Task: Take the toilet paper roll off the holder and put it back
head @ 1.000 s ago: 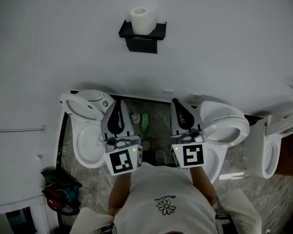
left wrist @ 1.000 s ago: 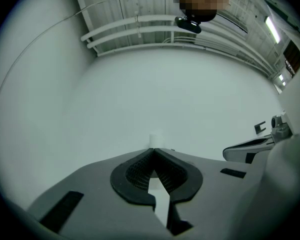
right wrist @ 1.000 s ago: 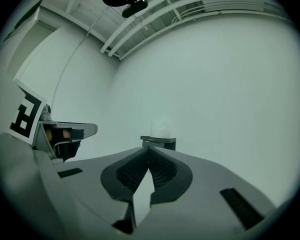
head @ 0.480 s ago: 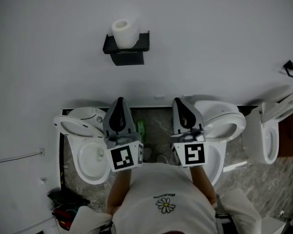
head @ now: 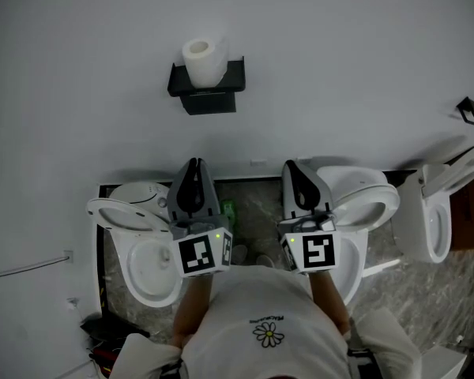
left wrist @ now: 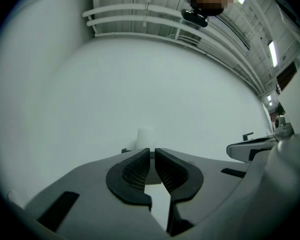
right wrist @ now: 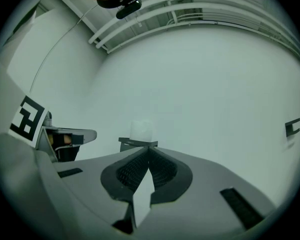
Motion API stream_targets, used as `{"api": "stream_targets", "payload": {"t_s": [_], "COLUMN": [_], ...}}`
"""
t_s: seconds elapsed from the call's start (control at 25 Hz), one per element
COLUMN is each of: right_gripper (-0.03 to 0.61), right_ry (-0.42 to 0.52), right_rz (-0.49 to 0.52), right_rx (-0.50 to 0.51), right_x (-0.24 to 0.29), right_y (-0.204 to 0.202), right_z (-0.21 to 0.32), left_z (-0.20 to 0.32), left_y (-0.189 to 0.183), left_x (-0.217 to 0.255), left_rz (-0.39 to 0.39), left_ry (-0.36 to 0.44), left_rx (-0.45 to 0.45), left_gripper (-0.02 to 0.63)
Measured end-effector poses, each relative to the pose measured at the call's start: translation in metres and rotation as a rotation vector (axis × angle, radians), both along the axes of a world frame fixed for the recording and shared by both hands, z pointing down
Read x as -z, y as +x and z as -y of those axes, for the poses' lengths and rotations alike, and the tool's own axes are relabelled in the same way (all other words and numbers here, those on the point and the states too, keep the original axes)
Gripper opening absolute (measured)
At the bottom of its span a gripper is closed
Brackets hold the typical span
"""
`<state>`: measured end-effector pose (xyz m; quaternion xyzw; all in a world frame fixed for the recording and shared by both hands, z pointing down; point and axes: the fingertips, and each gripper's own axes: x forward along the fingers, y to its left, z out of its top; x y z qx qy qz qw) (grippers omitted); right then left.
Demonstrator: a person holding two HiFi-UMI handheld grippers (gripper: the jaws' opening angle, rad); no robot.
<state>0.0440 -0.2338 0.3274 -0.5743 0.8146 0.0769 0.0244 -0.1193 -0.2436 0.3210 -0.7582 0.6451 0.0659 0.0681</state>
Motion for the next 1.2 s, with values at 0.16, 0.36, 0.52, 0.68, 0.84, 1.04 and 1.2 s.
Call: {"api": "stream_targets", "payload": {"t_s": [0.16,0.36,0.52,0.68,0.84,1.04,1.2], "right_gripper": [0.009,0.011,0.011,0.011,0.009,0.009,0.011], "right_ry": [0.016,0.015,0.028,0.02,0.027,0.027,0.034], "right_rz": [-0.004,-0.016,-0.013,-0.015,-0.009,-0.013,-0.003], "right_rx": [-0.005,-0.019,-0.032,-0.054,-0.069,-0.096,-0.12], "right_x": [0.004,0.004,0.007,0.003,0.007,0.007,0.01], "right_y": [0.0,0.002,0.005,0.01,0.013,0.019,0.025], "right_z": [0.004,0.007,0.006,0.006,0.006,0.008,0.007], "left_z": [0.018,0.056,0.091,0.128,0.166,0.195,0.206], "left_y": [-0.004,0.004,0.008,0.009,0.012,0.016,0.019], "left_x": [0.043,0.091,0.106,0.102,0.09,0.08,0.071], "left_rz": [0.01,0.022,-0.006,0.021,0.045,0.053,0.073], "left_ry": [0.086,0.133,0.1,0.03,-0.051,-0.102,-0.134], "left_rx": [-0.044,-0.142,-0.202,-0.189,-0.158,-0.143,-0.136], "left_gripper": [0.045,0.199,0.331,0.379,0.411,0.414,0.414]}}
